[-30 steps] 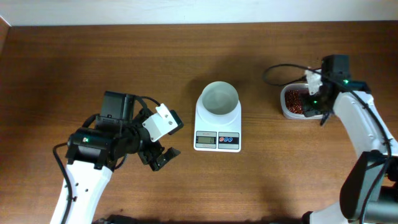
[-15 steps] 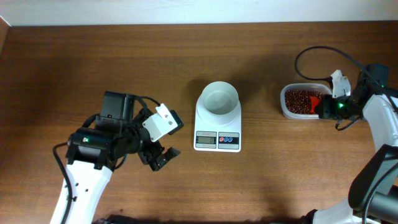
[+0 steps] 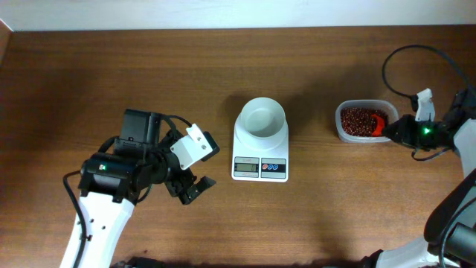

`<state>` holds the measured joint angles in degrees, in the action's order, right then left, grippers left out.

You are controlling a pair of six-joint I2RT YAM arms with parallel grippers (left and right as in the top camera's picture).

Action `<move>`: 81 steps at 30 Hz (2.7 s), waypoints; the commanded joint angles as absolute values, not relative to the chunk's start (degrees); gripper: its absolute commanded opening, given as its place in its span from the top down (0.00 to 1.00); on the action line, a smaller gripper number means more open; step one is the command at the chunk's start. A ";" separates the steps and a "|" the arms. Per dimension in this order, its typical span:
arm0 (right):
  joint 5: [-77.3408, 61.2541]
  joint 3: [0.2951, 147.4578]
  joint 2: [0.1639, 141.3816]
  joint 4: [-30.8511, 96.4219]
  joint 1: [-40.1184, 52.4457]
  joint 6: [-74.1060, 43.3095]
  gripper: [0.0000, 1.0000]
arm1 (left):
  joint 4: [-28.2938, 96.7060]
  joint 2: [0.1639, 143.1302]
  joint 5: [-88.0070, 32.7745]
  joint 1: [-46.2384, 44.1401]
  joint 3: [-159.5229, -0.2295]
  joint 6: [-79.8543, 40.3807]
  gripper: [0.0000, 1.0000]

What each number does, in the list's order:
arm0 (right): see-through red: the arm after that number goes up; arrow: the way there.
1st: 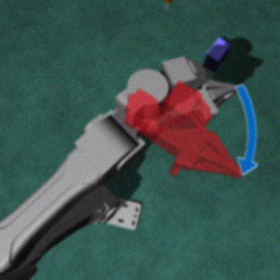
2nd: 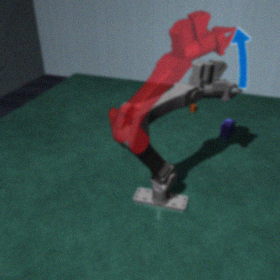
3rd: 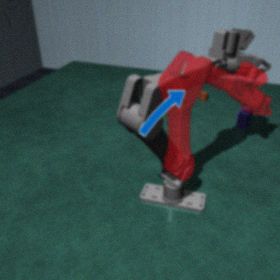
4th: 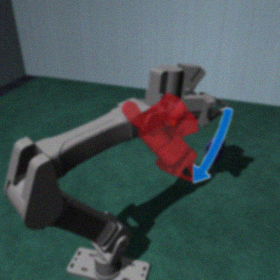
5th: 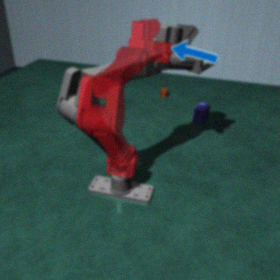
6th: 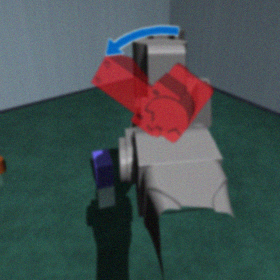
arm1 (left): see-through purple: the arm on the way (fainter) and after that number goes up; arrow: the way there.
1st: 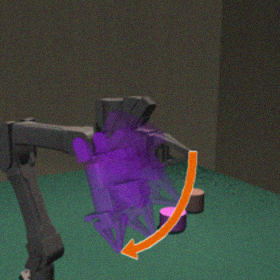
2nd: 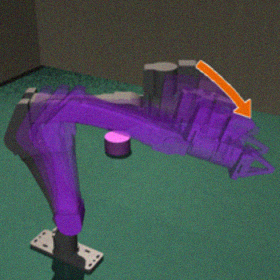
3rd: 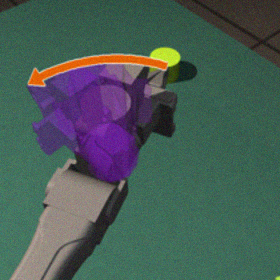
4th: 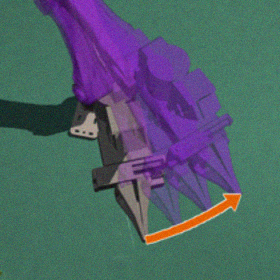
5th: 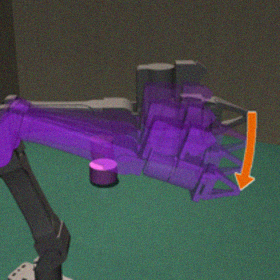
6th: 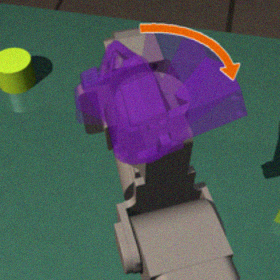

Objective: Scoop and weigh 50g on scale
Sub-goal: 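Scoop beans and lift the red scoop out of the tub, then move the filled scoop left over the white bowl on the scale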

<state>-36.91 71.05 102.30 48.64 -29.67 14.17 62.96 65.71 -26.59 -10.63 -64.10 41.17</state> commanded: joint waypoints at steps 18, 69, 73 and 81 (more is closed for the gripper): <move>-58.57 71.11 102.61 52.38 -40.64 12.53 0.96 | 62.87 65.80 -26.98 -10.33 -65.30 42.33 0.01; -78.04 71.11 102.61 56.21 -13.32 11.84 0.96 | 62.85 65.80 -26.98 -10.33 -65.30 42.33 0.01; -77.93 71.11 102.61 48.51 -8.60 4.71 0.96 | 62.87 65.78 -26.98 -10.33 -65.30 42.33 0.01; -70.04 71.09 102.61 39.57 -1.34 3.29 0.96 | 62.85 65.78 -26.98 -10.33 -65.30 42.33 0.01</move>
